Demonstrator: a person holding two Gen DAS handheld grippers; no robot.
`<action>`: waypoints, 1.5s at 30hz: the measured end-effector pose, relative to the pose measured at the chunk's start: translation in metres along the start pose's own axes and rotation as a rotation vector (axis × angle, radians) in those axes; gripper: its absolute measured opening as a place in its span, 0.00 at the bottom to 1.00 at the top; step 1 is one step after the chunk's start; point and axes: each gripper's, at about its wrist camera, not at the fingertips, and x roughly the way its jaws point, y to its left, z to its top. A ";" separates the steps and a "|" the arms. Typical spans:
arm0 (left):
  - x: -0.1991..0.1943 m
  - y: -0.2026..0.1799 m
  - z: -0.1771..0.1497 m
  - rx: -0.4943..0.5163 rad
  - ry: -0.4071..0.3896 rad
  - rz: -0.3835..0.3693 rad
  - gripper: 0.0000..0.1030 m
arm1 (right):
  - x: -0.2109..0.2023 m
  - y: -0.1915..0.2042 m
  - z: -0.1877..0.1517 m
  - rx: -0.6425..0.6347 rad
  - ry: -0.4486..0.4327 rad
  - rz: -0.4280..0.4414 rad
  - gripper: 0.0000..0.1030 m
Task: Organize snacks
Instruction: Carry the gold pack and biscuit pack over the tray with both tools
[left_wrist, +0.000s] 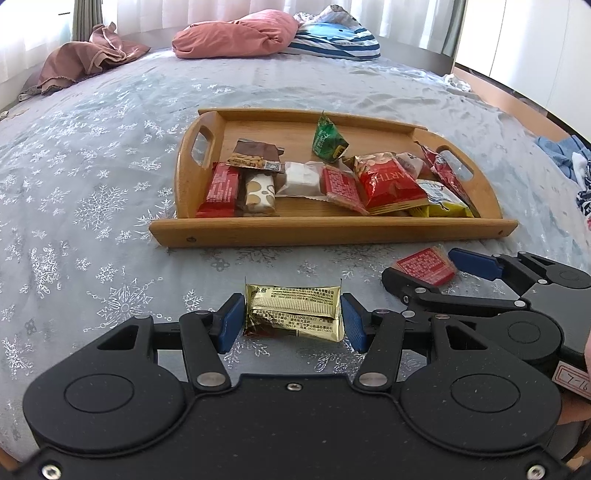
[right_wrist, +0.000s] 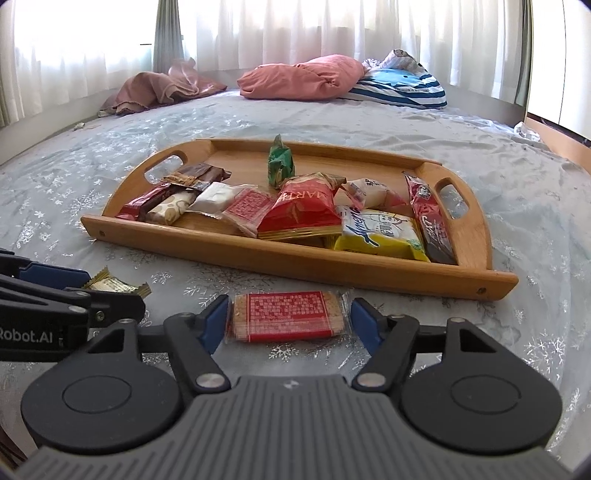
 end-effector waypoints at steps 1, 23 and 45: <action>0.000 0.000 0.000 0.000 0.000 0.000 0.52 | -0.001 0.000 0.000 -0.001 -0.002 0.000 0.69; -0.009 -0.004 0.012 0.007 -0.031 -0.006 0.52 | -0.024 -0.007 0.007 0.050 -0.036 -0.030 0.68; -0.015 -0.013 0.043 0.052 -0.098 -0.012 0.52 | -0.040 -0.033 0.033 0.106 -0.098 -0.070 0.70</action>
